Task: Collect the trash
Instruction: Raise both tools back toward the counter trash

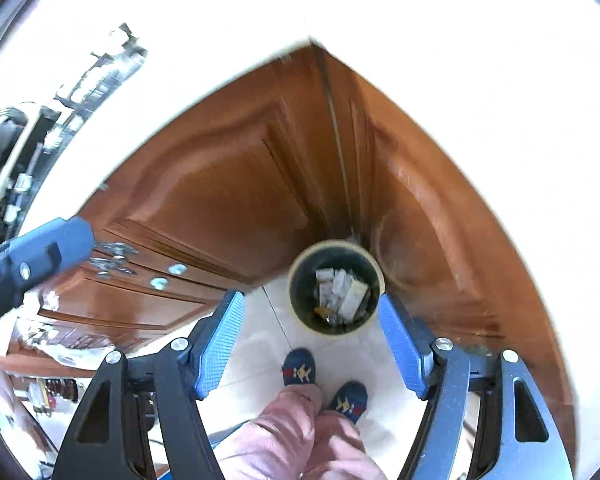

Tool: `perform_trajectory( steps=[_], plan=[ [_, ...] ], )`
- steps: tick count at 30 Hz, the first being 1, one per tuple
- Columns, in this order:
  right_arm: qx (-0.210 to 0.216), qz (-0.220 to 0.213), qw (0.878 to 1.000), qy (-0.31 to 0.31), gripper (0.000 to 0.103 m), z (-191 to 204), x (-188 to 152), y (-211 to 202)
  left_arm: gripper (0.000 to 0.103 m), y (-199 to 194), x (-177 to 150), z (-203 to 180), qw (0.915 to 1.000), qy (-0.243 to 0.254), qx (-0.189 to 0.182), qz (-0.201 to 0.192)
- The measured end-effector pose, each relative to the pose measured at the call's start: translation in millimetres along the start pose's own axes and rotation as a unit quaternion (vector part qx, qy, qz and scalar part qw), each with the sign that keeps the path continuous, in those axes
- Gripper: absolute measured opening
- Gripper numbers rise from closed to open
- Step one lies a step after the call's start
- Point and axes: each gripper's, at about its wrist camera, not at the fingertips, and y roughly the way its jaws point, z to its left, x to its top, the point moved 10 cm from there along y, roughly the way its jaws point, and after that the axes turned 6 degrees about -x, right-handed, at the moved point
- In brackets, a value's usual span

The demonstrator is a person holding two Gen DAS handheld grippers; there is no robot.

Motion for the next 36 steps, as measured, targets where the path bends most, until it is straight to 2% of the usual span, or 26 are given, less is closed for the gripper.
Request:
perform_trajectory(
  steps=[4, 8, 14, 20, 23, 27, 30, 33, 36],
  plan=[
    [0.008, -0.042, 0.999, -0.018, 0.071, 7, 21, -51, 0.076, -48, 20, -10, 0.999, 0.007, 0.004, -0.044],
    [0.016, -0.088, 0.995, -0.032, 0.071, 11, 46, -105, 0.077, -89, 37, -20, 0.9975, 0.007, 0.005, -0.07],
    [0.029, -0.164, 0.985, -0.055, 0.071, 16, 90, -177, 0.077, -143, 66, -28, 0.9942, -0.005, 0.004, -0.107],
    [0.043, -0.216, 0.973, -0.074, 0.071, 31, 129, -238, 0.077, -183, 98, -31, 0.9911, 0.004, 0.021, -0.131],
    [0.042, -0.237, 0.967, -0.085, 0.071, 40, 147, -259, 0.077, -195, 116, -32, 0.99, 0.012, 0.021, -0.139],
    [0.032, -0.259, 0.96, -0.098, 0.071, 47, 175, -275, 0.077, -207, 150, -30, 0.9867, 0.026, 0.043, -0.155],
    [0.028, -0.271, 0.957, -0.102, 0.071, 51, 205, -288, 0.077, -208, 180, -22, 0.984, 0.016, 0.057, -0.168],
    [0.019, -0.283, 0.954, -0.097, 0.071, 54, 242, -287, 0.077, -199, 212, -10, 0.9839, 0.005, 0.048, -0.172],
    [0.015, -0.275, 0.958, -0.08, 0.071, 52, 282, -269, 0.077, -178, 252, 6, 0.9857, 0.003, 0.036, -0.165]
  ],
)
